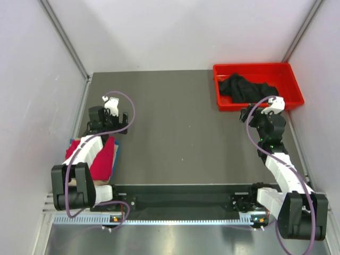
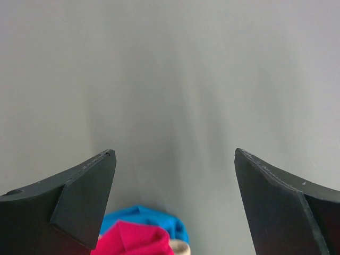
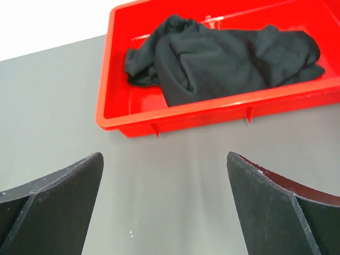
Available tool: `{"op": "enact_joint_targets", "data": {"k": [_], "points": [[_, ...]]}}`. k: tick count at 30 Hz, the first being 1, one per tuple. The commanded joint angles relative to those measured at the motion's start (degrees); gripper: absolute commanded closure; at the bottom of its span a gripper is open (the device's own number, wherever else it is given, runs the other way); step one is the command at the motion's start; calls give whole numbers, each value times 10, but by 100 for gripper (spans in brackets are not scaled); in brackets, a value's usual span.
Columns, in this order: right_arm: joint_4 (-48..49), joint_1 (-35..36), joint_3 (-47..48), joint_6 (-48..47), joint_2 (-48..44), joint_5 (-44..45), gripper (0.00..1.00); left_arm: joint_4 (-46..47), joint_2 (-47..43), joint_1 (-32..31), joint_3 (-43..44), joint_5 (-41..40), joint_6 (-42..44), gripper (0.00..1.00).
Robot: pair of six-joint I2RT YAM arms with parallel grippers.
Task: Fold and stack the t-shirts
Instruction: Grab the tshirt from the pile
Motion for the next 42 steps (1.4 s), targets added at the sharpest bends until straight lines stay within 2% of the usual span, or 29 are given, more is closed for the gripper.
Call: {"op": "enact_joint_targets", "data": {"k": [1,4,5,7,11,14,15,17,21,23,24,26,27,29,30,32,33,37,42], "points": [[30,-2,22,-10,-12,-15,0,-81,7,4,53,-9,-15,2],[33,-3,57,-23,13,-15,0,-144,19,11,106,38,-1,1],[29,-3,95,-29,43,-16,0,-159,24,15,130,91,15,1],[-17,-4,152,-46,84,-16,0,-203,47,14,158,126,70,1],[-110,-5,313,-63,213,20,0,-352,105,9,270,132,98,2],[-172,-6,435,-77,327,74,0,-359,114,7,273,103,103,1],[-192,-6,503,-86,391,90,0,-353,110,8,269,93,104,2],[-266,-6,578,-89,458,103,0,-351,108,6,262,71,111,2],[-386,-5,801,-102,646,58,0,-354,106,5,256,61,115,2],[-449,-4,866,-100,699,58,2,-355,107,4,254,67,120,2],[-462,-4,907,-96,733,62,6,-356,107,5,254,69,120,2],[-472,-4,914,-91,746,62,14,-356,110,4,255,69,122,2],[-461,-4,907,-90,743,57,28,-358,111,5,257,69,121,2],[-446,-4,889,-89,732,55,46,-358,112,3,258,70,123,1],[-439,-4,874,-88,720,58,62,-358,112,3,259,74,124,2],[-435,-4,867,-88,710,58,80,-358,113,3,259,77,125,2],[-437,-4,867,-90,698,59,100,-359,113,4,259,80,125,2],[-436,-1,853,-90,639,61,100,-364,113,3,260,77,126,2],[-437,26,833,-101,504,26,100,-367,97,5,260,86,130,1]]}}
